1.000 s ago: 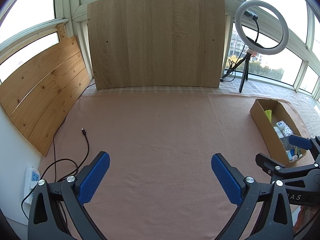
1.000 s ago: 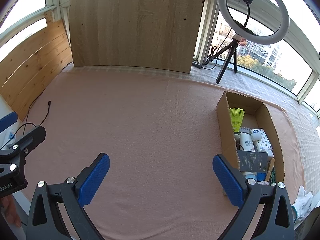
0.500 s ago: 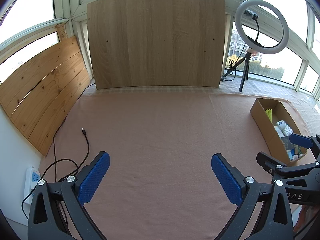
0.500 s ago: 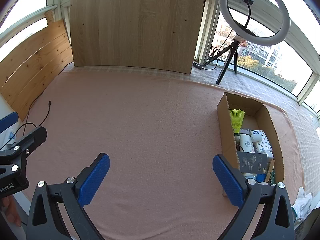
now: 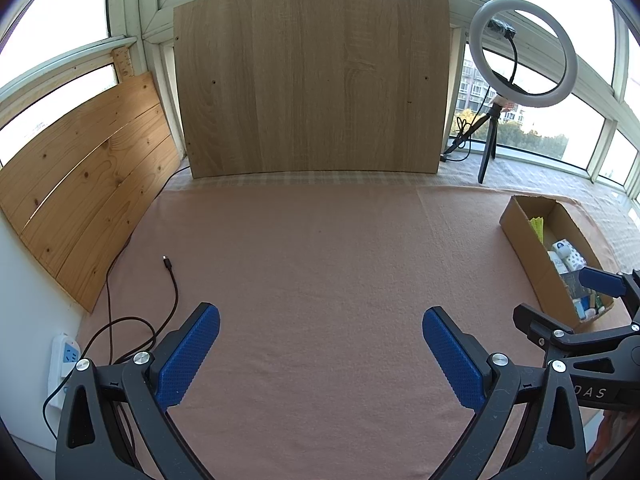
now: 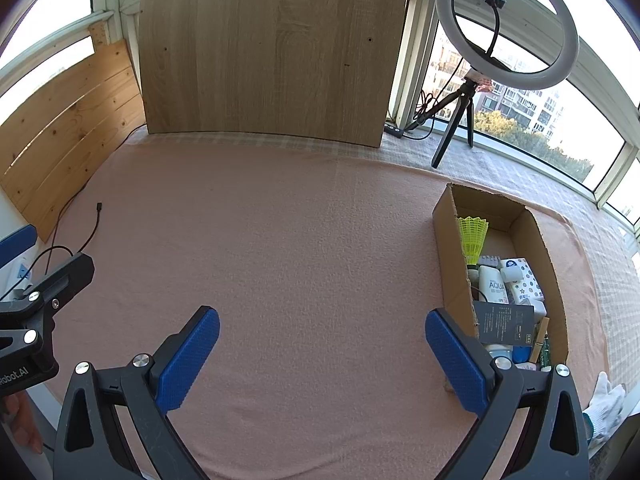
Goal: Organize objects
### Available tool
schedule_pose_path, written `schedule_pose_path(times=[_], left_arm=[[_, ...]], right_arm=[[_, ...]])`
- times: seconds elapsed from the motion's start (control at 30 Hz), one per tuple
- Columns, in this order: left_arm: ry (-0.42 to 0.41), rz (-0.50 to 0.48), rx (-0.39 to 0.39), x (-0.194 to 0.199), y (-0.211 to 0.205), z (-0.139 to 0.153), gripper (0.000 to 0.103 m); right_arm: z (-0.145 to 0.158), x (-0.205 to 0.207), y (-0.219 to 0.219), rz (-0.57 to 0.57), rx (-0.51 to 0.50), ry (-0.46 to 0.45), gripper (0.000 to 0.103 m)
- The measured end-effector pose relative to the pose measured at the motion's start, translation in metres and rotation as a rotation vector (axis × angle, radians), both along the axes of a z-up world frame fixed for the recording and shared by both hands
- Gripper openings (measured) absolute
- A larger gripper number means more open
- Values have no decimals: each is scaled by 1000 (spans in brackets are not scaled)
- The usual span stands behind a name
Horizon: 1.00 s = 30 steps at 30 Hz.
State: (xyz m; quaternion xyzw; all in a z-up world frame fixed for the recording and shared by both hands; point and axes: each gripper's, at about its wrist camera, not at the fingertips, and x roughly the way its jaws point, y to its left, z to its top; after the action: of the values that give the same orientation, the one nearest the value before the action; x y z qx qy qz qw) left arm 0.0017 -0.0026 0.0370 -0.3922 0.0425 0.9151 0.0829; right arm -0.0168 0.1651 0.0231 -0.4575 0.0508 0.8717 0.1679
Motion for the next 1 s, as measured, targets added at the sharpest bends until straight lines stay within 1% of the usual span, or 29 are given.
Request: schedule_pose_path(times=[0.5,0.87,1.0], left_arm=[[-3,-9,2,3,0,-2,103],[-8,-25,6,-3,4,-6,103],[19,-15,-44,-2,9,-7,103]], right_arm=[[0,4,0,-4,-1,-1,102],[-3,3,4,-11,-7,-9,102],[-6,-1,5,-15,-12,-16,102]])
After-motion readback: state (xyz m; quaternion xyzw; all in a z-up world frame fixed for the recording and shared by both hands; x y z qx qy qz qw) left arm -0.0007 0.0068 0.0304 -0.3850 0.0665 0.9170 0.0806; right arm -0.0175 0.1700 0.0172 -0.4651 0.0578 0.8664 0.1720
